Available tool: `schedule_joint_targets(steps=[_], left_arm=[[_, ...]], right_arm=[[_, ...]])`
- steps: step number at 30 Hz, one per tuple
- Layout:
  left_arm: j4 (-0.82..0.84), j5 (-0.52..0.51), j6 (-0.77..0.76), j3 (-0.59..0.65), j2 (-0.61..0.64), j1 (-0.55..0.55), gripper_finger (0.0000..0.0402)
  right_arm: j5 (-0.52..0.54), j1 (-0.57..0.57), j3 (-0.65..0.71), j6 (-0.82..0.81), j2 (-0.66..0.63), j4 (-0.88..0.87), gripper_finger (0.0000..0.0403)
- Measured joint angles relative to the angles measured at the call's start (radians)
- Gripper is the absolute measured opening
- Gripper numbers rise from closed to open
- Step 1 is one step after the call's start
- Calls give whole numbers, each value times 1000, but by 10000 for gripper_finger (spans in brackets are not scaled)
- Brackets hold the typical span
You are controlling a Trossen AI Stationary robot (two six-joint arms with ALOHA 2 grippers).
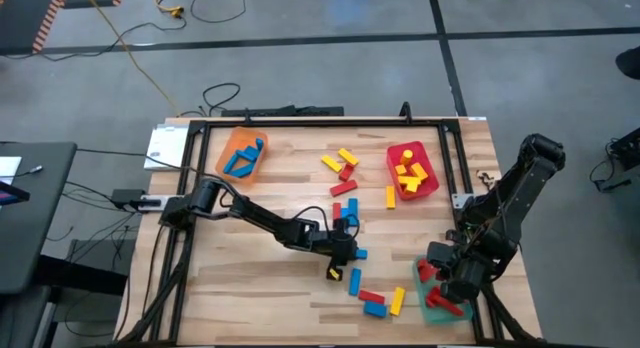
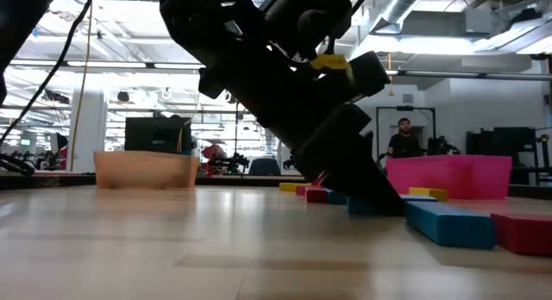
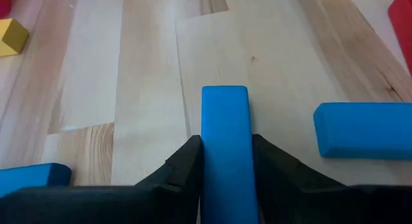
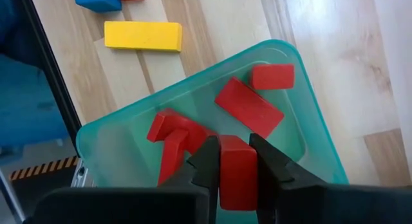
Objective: Sort blocks
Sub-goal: Put the red rectangle block into the green bin, then put the blue rectangle block into the orange bin
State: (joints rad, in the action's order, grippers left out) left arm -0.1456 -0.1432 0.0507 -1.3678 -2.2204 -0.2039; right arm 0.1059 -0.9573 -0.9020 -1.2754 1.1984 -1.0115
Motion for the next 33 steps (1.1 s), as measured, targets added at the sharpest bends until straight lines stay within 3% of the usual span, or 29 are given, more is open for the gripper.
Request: schedule_joint_targets(steps=[7, 17, 25, 33], left_arm=[[15, 0, 41, 1, 9, 0, 103], [161, -11, 137, 9, 146, 3, 103], [296, -46, 181, 6, 270, 3, 103], [469, -156, 195, 6, 371, 2, 103]], right_arm=[[0, 0, 0, -7, 0, -3, 116], [0, 0, -55, -1, 0, -77, 179], [35, 2, -103, 26, 0, -141, 186], [106, 23, -122, 83, 0, -154, 186]])
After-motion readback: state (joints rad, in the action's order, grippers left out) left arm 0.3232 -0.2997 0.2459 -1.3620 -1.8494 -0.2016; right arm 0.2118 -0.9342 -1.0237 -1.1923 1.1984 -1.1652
